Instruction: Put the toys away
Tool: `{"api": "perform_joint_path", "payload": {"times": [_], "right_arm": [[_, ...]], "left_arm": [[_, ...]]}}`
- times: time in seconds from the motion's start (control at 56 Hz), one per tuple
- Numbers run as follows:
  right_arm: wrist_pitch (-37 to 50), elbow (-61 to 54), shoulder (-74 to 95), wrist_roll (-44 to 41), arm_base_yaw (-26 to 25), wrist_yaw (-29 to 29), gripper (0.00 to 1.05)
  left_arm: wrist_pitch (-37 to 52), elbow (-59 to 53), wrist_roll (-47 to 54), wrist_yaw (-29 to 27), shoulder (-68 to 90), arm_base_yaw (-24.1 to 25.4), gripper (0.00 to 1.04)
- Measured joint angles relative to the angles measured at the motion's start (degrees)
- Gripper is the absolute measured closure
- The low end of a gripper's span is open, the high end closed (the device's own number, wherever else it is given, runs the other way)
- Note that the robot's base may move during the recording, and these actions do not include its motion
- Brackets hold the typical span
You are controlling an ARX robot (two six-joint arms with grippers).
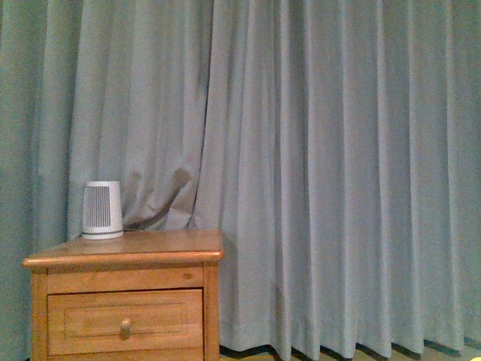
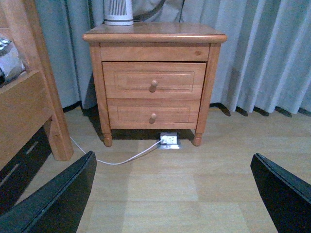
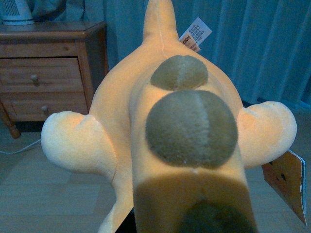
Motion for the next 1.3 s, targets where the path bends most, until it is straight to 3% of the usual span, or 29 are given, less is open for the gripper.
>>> {"api": "perform_joint_path", "payload": {"times": [1.304], "right_arm": [[0.00, 0.00, 0.00, 0.00, 0.02, 0.22, 0.97]], "left_arm": [[0.00, -0.02, 0.00, -0.04, 0.04, 0.04, 0.06]]}}
